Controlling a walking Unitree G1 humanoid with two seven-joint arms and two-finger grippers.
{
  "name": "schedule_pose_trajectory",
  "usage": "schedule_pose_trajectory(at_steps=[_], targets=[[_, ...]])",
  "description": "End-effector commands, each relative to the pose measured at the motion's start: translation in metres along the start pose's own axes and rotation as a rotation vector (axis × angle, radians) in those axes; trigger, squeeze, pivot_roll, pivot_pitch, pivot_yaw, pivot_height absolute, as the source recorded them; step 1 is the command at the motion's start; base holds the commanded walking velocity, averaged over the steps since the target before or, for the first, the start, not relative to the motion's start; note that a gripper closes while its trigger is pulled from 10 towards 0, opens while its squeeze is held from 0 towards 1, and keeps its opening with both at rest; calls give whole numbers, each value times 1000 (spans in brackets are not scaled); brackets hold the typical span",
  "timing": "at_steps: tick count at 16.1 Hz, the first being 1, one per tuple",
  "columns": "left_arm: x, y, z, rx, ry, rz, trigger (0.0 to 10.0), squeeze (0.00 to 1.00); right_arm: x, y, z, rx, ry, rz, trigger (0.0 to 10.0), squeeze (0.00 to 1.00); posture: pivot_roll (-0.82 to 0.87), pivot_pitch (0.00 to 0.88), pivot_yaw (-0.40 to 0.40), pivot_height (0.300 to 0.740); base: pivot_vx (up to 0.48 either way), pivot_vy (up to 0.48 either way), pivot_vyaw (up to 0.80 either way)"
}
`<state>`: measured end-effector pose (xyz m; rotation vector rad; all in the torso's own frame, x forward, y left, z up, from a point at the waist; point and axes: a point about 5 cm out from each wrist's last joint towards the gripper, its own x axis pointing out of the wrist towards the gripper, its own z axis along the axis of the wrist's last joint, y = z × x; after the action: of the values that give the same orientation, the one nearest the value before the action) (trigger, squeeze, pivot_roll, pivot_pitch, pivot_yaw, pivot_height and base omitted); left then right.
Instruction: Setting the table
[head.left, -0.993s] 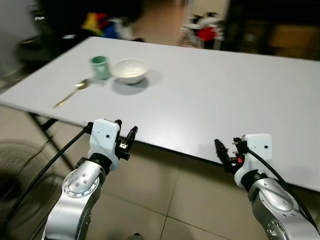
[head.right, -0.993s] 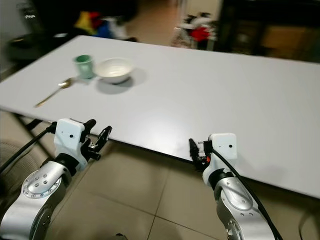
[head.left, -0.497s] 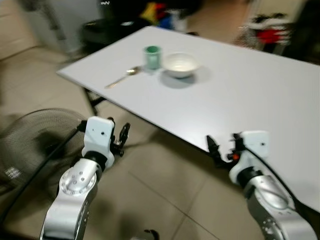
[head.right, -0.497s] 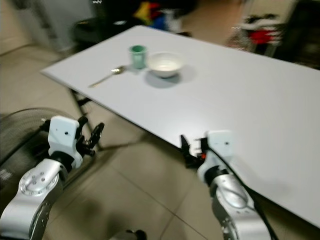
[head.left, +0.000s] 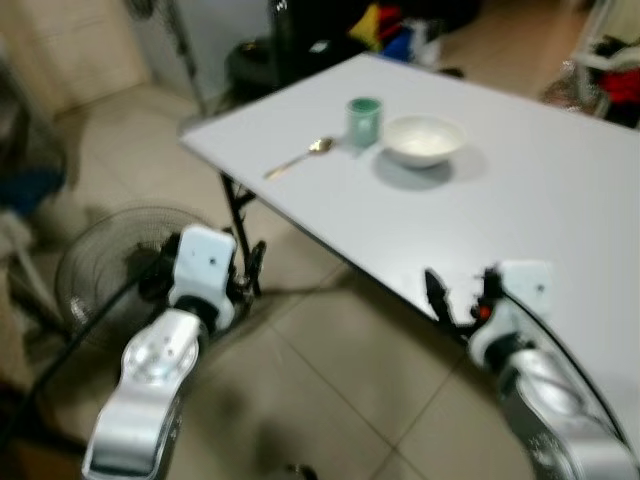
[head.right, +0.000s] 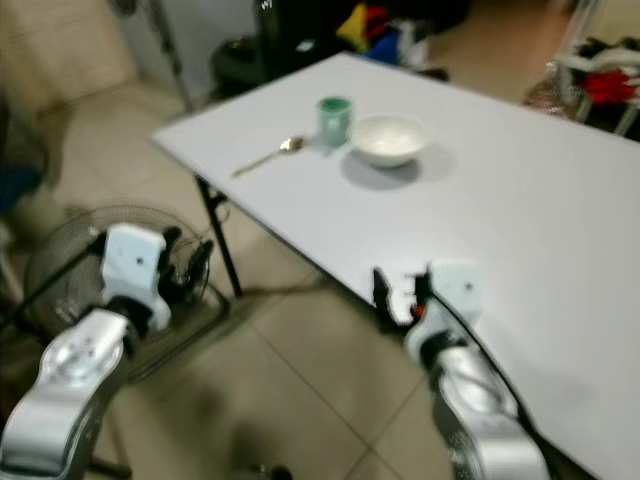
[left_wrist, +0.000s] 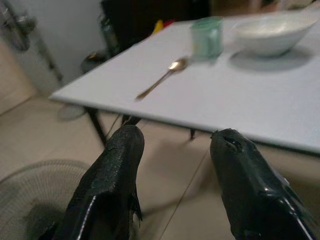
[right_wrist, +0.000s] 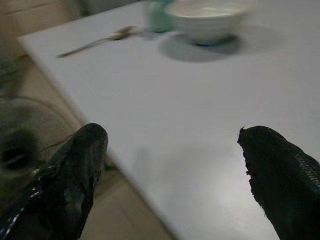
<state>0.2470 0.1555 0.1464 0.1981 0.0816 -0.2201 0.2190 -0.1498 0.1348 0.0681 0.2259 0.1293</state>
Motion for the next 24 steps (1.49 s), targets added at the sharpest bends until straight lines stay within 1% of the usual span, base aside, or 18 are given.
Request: schedule_pose_trajectory(at_steps=[1, 9, 13, 24], targets=[[0, -2, 2, 2, -10, -6, 10000, 0, -1, -3, 1, -5, -2, -10, 10000, 1000, 99, 0, 68, 740, 0, 0, 800], [-3, -2, 2, -37, -9, 3, 10000, 0, -1, -1, -1, -2, 8, 12, 10000, 1000, 104, 0, 57, 740, 0, 0, 764], [-4, -1, 2, -39, -6, 1, 10000, 0, -1, 1, -2, -7, 4, 21, 10000, 1000, 107, 0, 59, 740, 0, 280, 686], [-7, 0, 3, -37, 1, 3, 10000, 0, 0, 5, -3, 12, 9, 38, 10000, 1000, 117, 0, 53, 740, 0, 292, 0]])
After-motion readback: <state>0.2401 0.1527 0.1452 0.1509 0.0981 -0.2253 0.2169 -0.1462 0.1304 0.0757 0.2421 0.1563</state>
